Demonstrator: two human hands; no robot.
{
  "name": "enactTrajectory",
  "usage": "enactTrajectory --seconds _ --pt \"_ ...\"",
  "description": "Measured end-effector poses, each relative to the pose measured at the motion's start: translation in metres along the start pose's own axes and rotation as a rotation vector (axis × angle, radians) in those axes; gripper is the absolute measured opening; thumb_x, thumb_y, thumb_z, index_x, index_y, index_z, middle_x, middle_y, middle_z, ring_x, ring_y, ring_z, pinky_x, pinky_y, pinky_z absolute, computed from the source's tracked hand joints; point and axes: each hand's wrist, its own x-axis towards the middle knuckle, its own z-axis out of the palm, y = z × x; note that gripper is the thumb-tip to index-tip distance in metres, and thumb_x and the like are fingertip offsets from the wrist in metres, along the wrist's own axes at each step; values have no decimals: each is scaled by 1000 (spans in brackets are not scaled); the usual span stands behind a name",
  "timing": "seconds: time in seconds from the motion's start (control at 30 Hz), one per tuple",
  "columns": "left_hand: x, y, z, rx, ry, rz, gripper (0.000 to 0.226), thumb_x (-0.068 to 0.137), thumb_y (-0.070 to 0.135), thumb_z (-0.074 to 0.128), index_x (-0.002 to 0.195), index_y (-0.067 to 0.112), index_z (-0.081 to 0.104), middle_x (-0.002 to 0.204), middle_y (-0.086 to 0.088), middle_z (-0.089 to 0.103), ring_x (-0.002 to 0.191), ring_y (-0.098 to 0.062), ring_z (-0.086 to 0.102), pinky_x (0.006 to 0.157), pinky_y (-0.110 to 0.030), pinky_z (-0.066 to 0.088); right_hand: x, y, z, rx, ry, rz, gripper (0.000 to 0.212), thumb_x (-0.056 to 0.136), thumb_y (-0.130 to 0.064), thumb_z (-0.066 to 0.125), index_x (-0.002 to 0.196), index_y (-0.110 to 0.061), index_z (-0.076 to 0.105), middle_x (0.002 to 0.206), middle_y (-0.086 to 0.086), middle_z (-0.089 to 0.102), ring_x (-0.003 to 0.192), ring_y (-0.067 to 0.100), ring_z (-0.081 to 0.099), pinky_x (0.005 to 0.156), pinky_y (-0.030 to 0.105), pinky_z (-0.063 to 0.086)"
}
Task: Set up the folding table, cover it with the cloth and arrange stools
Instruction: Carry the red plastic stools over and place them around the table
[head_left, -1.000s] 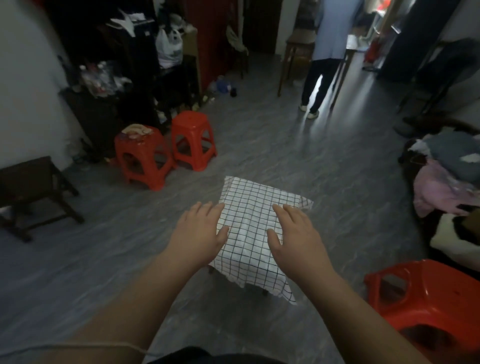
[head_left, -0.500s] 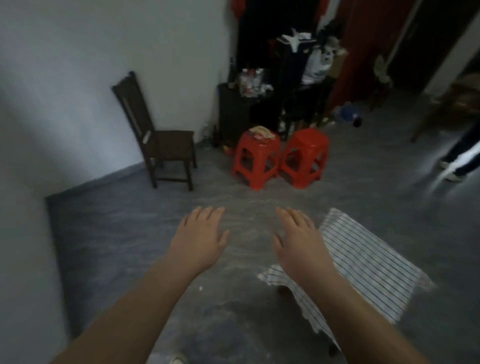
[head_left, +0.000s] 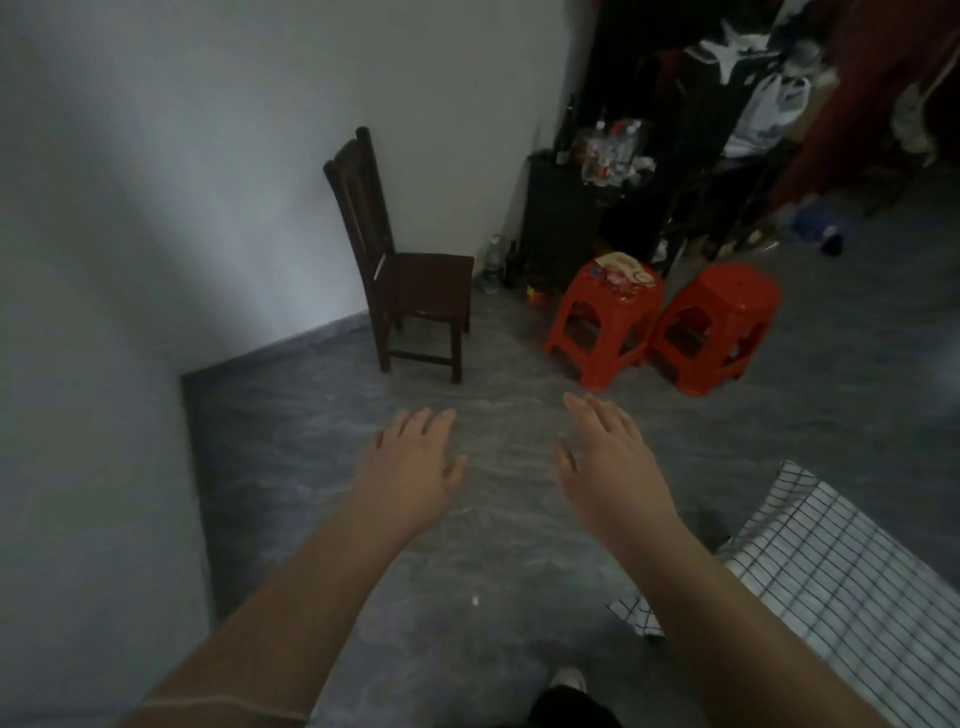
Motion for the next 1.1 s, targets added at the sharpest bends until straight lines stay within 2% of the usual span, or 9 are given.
enactTrajectory --seconds 0.2,0.47,0.7,0.97,1.1 --pt "100 24 -3 -36 -18 56 63 102 48 40 156 24 22 161 -5 28 149 -27 21 121 -44 22 84 37 0 0 -1 46 61 100 -41 44 156 -24 27 162 0 28 151 21 18 122 42 24" --pt "277 84 -6 8 -20 82 61 101 48 40 156 27 23 161 -2 29 150 -25 20 121 -44 21 247 124 -28 10 22 90 63 98 -35 49 156 -22 28 161 3 29 150 26 20 121 44 24" --pt "400 128 -13 3 -44 84 61 101 48 41 156 26 25 160 0 31 149 -23 22 119 -42 23 369 175 -51 14 18 120 61 99 -41 47 155 -24 30 161 2 30 149 24 21 121 42 25" --pt "545 144 -1 0 -65 149 61 100 48 41 155 26 26 159 -2 32 149 -24 23 120 -42 24 493 213 -45 -3 -14 178 63 98 -43 47 155 -25 28 161 3 29 149 25 20 120 43 26" --pt "645 141 1 -23 -95 170 61 100 49 41 155 27 24 161 -2 30 150 -23 22 121 -44 23 577 226 -37 -19 -19 230 63 98 -45 46 155 -27 27 162 2 28 150 24 19 119 45 27"
